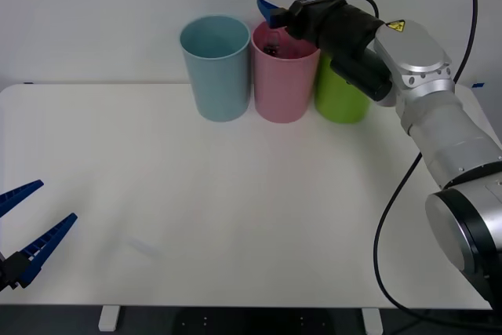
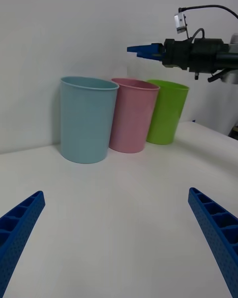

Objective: Grasp the object on the table and drop it into the matching bin: aluminum can to the light blue bin, PET bottle to the pink bin.

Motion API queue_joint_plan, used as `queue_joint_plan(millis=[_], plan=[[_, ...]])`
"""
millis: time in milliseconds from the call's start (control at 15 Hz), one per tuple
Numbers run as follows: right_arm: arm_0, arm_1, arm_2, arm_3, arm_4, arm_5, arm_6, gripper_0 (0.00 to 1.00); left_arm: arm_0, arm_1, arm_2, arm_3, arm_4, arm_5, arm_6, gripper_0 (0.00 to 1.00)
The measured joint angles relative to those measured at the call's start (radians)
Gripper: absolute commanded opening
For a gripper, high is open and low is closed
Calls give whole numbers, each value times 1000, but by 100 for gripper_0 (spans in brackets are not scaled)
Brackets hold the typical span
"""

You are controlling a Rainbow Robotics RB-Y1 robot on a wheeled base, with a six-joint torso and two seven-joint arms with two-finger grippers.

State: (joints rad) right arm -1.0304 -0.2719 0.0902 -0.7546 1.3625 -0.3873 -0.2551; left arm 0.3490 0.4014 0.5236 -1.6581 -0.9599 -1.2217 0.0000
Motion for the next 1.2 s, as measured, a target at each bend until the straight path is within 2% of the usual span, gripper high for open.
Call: queue_joint_plan(millis=[200, 400, 600, 1200], plan=[[22, -13, 3, -23, -30, -12, 14, 100, 0, 0, 0, 0, 0, 0, 0, 100], [95, -49, 26, -128, -78, -26, 13, 100, 0, 0, 0, 0, 0, 0, 0, 100], [200, -108, 63, -265, -137, -28, 13, 100, 0, 0, 0, 0, 0, 0, 0, 100], [583, -300, 53, -686, -248, -33, 24, 100, 0, 0, 0, 0, 0, 0, 0, 100]])
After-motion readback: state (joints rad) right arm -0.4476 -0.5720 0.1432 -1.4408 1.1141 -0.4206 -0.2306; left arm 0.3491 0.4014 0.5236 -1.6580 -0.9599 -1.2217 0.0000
